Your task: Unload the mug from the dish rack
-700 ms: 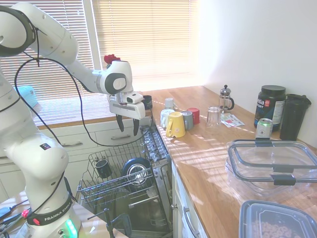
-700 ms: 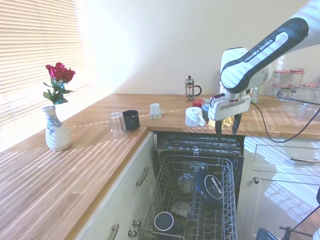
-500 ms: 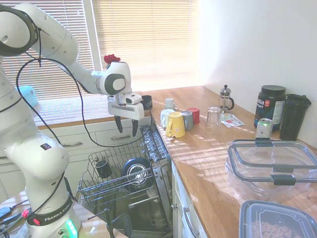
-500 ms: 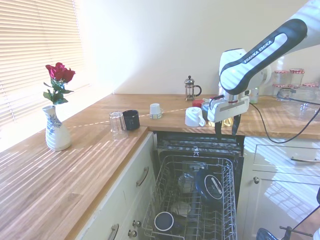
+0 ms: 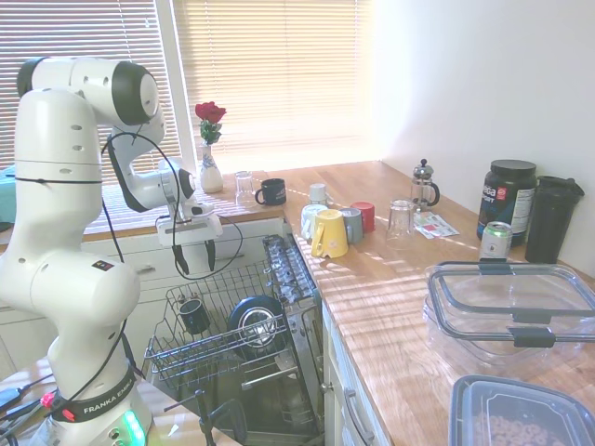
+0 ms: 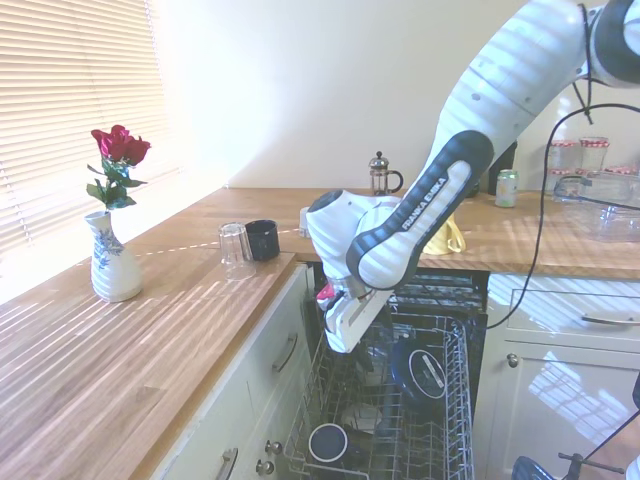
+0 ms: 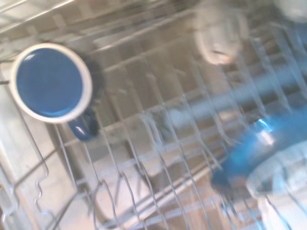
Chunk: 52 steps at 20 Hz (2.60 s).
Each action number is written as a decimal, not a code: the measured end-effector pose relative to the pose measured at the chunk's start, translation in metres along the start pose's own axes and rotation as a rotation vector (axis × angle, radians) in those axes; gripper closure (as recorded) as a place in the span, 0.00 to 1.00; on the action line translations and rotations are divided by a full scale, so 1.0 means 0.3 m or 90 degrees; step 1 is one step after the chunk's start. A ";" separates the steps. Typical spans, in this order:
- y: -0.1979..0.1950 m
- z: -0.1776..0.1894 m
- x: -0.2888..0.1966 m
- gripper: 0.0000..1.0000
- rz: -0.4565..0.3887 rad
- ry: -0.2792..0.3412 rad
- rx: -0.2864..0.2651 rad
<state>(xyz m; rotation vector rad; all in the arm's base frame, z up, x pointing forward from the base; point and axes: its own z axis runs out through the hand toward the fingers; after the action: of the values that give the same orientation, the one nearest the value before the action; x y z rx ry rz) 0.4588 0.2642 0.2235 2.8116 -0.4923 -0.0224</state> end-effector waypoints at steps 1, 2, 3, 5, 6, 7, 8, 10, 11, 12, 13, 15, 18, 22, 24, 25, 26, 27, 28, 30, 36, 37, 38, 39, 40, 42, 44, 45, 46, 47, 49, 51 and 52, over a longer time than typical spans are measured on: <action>-0.055 0.054 -0.007 0.00 -0.028 0.004 -0.014; -0.110 0.112 -0.020 0.00 -0.056 0.011 -0.027; -0.164 0.167 -0.034 0.00 -0.083 0.020 -0.036; -0.245 0.263 -0.061 0.00 -0.123 0.038 -0.048; -0.270 0.298 -0.071 0.00 -0.133 0.045 -0.051; -0.283 0.323 -0.079 0.00 -0.140 0.048 -0.053; -0.289 0.342 -0.083 0.00 -0.144 0.052 -0.050; -0.289 0.378 -0.079 0.00 -0.157 0.056 -0.040; -0.288 0.401 -0.076 0.00 -0.166 0.056 -0.032; -0.287 0.427 -0.074 0.00 -0.177 0.056 -0.022; -0.286 0.458 -0.071 0.00 -0.184 0.056 -0.014; -0.283 0.515 -0.066 0.00 -0.194 0.055 0.003; -0.285 0.583 -0.061 0.00 -0.200 0.056 0.025; -0.288 0.629 -0.048 1.00 -0.206 0.060 0.034; -0.296 0.635 -0.040 1.00 -0.210 0.067 0.039; -0.303 0.637 -0.036 1.00 -0.213 0.068 0.040; -0.311 0.639 -0.032 1.00 -0.215 0.068 0.041; -0.317 0.643 -0.027 1.00 -0.220 0.068 0.040; -0.323 0.648 -0.026 1.00 -0.226 0.069 0.039; -0.338 0.655 -0.027 1.00 -0.236 0.070 0.035; -0.367 0.674 -0.035 1.00 -0.261 0.070 0.028; -0.366 0.675 -0.033 1.00 -0.265 0.071 0.026; -0.366 0.674 -0.031 1.00 -0.267 0.072 0.024; -0.365 0.673 -0.029 1.00 -0.269 0.072 0.022; -0.364 0.672 -0.027 1.00 -0.270 0.073 0.020; -0.362 0.671 -0.023 1.00 -0.272 0.076 0.016; -0.357 0.672 -0.016 1.00 -0.271 0.077 0.011; -0.355 0.672 -0.013 1.00 -0.267 0.076 0.010; -0.354 0.673 -0.011 1.00 -0.265 0.075 0.011; -0.354 0.672 -0.010 1.00 -0.265 0.074 0.011; -0.360 0.670 -0.018 1.00 -0.261 0.069 0.015; -0.363 0.670 -0.024 1.00 -0.259 0.065 0.013; -0.364 0.670 -0.025 1.00 -0.261 0.065 0.013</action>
<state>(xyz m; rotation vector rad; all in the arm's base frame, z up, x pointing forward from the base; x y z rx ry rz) 0.4750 0.3095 -0.0001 2.8642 0.1116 0.0415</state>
